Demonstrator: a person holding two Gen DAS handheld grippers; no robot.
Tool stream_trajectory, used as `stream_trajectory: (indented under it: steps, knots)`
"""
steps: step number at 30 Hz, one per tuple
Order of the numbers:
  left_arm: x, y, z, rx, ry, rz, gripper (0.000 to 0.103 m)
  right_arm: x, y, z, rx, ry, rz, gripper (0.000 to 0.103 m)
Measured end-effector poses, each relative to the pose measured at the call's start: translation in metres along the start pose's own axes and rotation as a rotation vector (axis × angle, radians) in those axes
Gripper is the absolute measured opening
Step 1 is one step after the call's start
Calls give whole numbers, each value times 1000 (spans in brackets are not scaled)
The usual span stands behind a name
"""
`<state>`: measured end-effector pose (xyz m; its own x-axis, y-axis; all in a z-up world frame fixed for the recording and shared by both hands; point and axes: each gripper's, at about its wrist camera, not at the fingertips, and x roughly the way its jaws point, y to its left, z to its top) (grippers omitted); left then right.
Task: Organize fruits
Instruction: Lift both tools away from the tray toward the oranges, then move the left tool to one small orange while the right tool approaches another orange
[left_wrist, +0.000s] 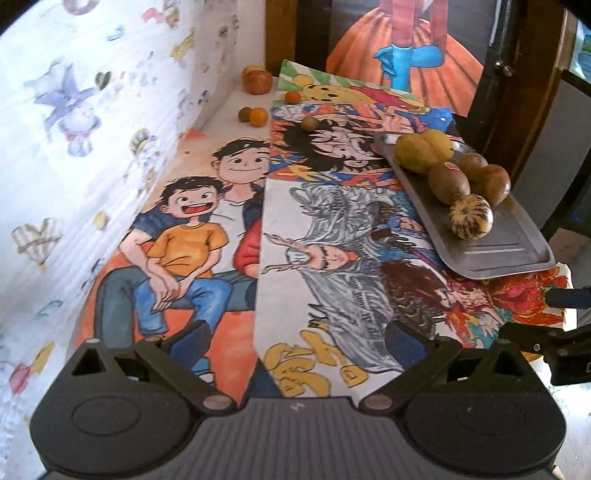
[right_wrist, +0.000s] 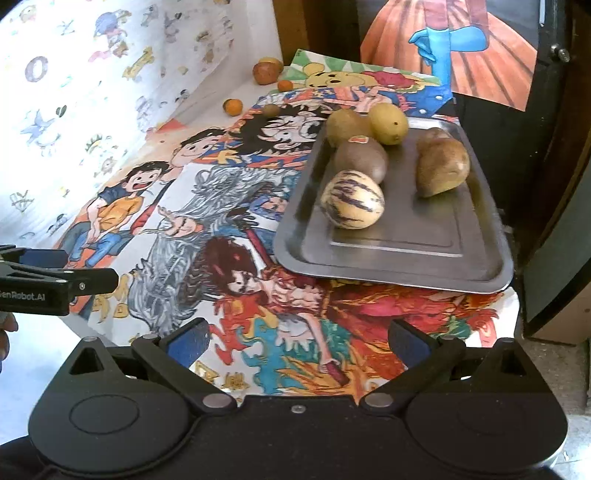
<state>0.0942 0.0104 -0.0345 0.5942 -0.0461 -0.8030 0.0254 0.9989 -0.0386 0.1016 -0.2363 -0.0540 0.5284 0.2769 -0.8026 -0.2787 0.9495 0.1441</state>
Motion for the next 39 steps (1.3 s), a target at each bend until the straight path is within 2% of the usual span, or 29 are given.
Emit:
stream_trajectory:
  steps: [18, 31, 39]
  knots:
    - [0, 25, -8, -86, 33, 77, 102, 11, 19, 19, -80, 20, 103, 102]
    - [14, 31, 7, -141, 51, 125, 102, 28, 19, 53, -155, 30, 167, 102]
    - [32, 31, 22, -188, 67, 146, 102, 41, 10, 75, -203, 28, 174, 102]
